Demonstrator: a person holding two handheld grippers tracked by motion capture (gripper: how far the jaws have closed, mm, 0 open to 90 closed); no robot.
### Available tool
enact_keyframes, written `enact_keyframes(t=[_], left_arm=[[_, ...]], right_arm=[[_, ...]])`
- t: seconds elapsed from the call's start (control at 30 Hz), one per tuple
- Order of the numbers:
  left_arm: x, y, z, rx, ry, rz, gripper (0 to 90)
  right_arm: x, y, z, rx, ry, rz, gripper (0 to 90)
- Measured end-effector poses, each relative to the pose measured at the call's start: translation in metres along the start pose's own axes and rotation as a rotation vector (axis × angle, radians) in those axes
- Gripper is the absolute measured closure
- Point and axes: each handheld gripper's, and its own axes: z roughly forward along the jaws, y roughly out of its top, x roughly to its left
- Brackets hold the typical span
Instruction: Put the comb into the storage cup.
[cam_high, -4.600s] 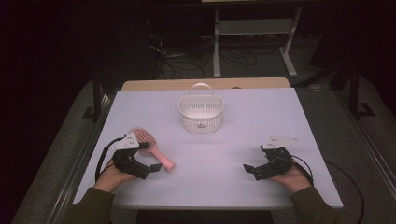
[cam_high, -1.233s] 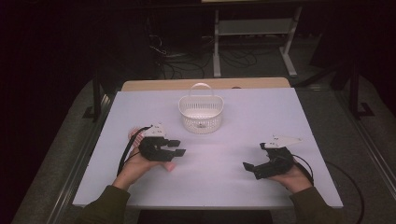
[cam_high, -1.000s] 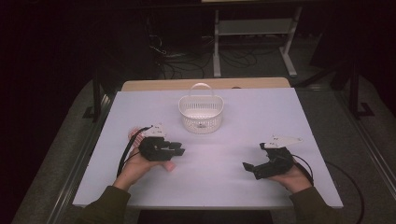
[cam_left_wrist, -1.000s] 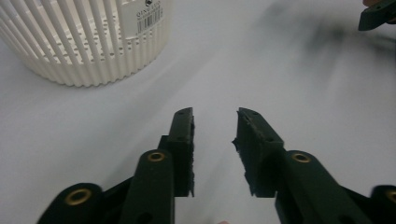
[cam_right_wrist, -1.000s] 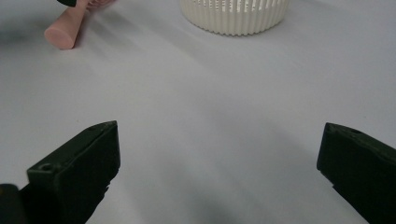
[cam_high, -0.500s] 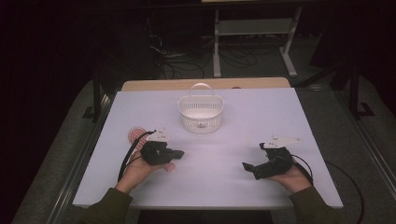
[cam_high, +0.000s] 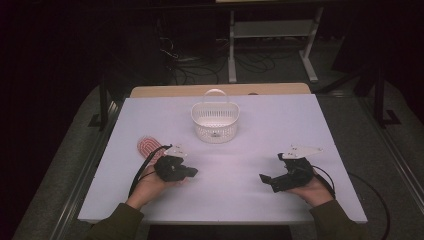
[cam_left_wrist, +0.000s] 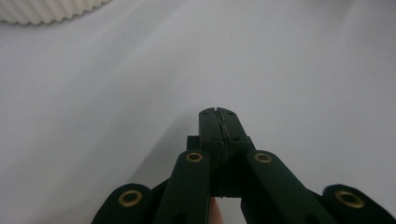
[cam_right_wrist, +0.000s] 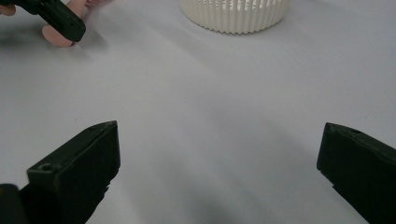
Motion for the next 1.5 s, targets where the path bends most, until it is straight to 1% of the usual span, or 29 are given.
enact_keyframes(t=[0.1, 0.27, 0.4, 0.53, 0.63, 0.7, 0.8, 0.93, 1.17, 1.5], left_arm=[[-0.001, -0.001, 0.002, 0.015, 0.002, 0.01, 90.0], [0.0, -0.002, 0.002, 0.021, 0.015, 0.006, 90.0], [0.001, -0.003, 0.003, 0.037, 0.016, 0.0, 90.0], [0.001, -0.003, 0.002, 0.04, 0.014, -0.001, 90.0], [0.0, -0.004, 0.001, 0.048, 0.02, 0.005, 90.0], [0.0, -0.005, 0.001, 0.055, 0.026, 0.001, 90.0], [0.0, -0.007, -0.002, 0.063, 0.03, 0.004, 90.0], [-0.002, -0.01, -0.005, 0.073, 0.037, -0.007, 90.0], [-0.003, -0.015, -0.011, 0.092, 0.048, -0.009, 90.0], [-0.006, -0.022, -0.016, 0.109, 0.066, -0.026, 90.0]], right_arm=[[0.0, 0.0, 0.0, 0.0, 0.001, -0.002, 0.0], [0.0, 0.0, 0.0, 0.0, 0.001, 0.0, 0.0], [0.0, 0.0, 0.0, 0.001, 0.002, -0.002, 0.0], [0.0, 0.0, 0.0, 0.003, 0.001, -0.001, 0.0], [0.0, 0.0, 0.0, 0.002, 0.001, -0.001, 0.0], [0.0, 0.0, 0.0, 0.002, 0.001, 0.0, 0.0], [0.0, 0.0, 0.0, 0.003, 0.002, -0.001, 0.0], [0.0, 0.0, 0.0, 0.002, 0.002, 0.0, 0.0], [-0.001, 0.0, 0.001, 0.002, 0.001, 0.001, 0.0], [-0.001, 0.0, 0.002, 0.004, 0.006, 0.002, 0.0]])
